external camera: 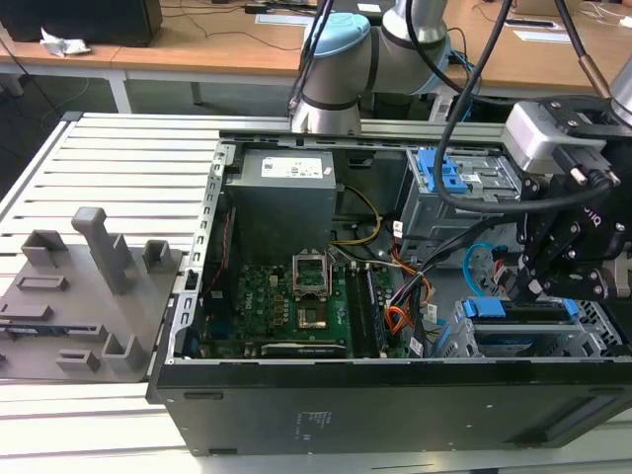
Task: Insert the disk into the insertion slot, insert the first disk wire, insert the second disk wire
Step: 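Insert the disk into the insertion slot, then insert the first disk wire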
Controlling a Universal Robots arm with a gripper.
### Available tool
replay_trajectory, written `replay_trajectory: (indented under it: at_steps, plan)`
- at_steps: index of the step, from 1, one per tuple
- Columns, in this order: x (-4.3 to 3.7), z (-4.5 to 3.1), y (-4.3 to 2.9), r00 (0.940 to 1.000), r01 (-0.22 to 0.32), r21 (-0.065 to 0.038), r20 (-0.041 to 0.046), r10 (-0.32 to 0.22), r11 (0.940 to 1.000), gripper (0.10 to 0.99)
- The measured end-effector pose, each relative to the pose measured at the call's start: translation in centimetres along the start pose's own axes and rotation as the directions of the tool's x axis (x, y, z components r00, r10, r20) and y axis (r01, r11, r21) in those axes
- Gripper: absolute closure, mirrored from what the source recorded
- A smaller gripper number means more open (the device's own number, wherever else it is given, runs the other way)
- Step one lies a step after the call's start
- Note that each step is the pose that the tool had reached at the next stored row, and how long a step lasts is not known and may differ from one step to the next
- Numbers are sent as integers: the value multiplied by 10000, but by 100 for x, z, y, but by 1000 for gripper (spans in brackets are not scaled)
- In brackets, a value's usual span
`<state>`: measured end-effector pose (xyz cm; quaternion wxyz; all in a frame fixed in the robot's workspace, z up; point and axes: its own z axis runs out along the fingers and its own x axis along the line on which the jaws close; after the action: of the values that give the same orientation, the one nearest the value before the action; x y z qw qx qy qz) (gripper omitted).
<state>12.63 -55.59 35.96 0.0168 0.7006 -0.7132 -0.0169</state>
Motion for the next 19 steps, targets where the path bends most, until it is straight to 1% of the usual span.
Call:
replay_trajectory:
  at_steps: [4,19]
  plan:
    - [0,53,-21,10000,-2,-1,-1,2,10000,980]
    - [0,56,-28,10000,-3,0,-2,3,10000,973]
